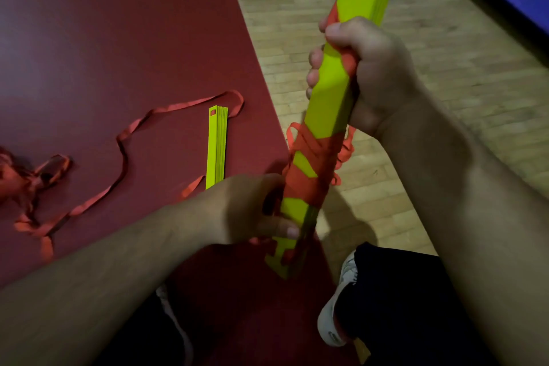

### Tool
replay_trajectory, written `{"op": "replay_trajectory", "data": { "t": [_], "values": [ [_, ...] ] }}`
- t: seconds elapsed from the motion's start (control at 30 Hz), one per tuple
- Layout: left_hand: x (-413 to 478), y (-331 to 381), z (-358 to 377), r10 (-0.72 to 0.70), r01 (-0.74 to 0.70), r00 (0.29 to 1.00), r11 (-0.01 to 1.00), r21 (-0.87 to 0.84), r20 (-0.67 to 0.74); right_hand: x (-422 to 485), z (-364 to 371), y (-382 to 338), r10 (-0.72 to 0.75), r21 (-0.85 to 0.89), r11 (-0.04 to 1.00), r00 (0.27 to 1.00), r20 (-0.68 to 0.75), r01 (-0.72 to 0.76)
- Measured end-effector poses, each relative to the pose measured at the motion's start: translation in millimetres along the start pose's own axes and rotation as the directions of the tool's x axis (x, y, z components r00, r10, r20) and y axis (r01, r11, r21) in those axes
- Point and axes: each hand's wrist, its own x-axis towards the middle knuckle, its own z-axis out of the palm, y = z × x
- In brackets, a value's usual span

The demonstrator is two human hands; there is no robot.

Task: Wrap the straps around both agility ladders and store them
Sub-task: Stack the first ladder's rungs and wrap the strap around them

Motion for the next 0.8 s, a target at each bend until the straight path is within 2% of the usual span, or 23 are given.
{"op": "replay_trajectory", "data": {
  "t": [0.07,0.17,0.3,0.43,0.47,0.57,0.6,0.8],
  "values": [
    [-0.7,-6.6,-2.9,-0.018,0.019,1.0,0.999,0.041,-0.01,0.3,-3.0,-2.7,-0.028,-0.059,0.998,0.998,-0.058,0.025],
    [-0.2,-14.4,-9.4,-0.044,0.043,0.999,0.999,0.031,0.009,0.9,-9.2,-4.6,-0.07,-0.107,0.992,0.995,-0.066,0.062],
    [0.1,-14.1,-11.4,-0.098,0.098,0.995,0.995,0.015,0.02,3.4,-6.6,-1.3,-0.162,-0.178,0.975,0.973,-0.164,0.132],
    [2.2,-8.7,3.6,-0.183,0.182,0.983,0.967,-0.181,0.011,5.2,1.1,4.4,-0.317,-0.263,0.932,0.913,-0.255,0.25],
    [2.9,-7.1,6.6,-0.199,0.195,0.98,0.965,-0.178,-0.005,4.7,2.5,4.5,-0.339,-0.252,0.928,0.901,-0.269,0.274],
    [1.9,1.2,9.5,-0.213,0.243,0.963,0.95,0.193,-0.164,3.7,6.2,1.2,-0.338,-0.16,0.94,0.89,-0.307,0.302],
    [0.9,5.1,10.4,-0.231,0.282,0.949,0.926,0.249,-0.217,3.7,7.1,0.4,-0.336,-0.141,0.941,0.886,-0.319,0.307],
    [-1.2,13.5,17.6,-0.293,0.463,0.838,0.829,0.314,-0.461,-0.7,16.0,5.6,-0.404,-0.198,0.915,0.816,-0.413,0.352]
  ]
}}
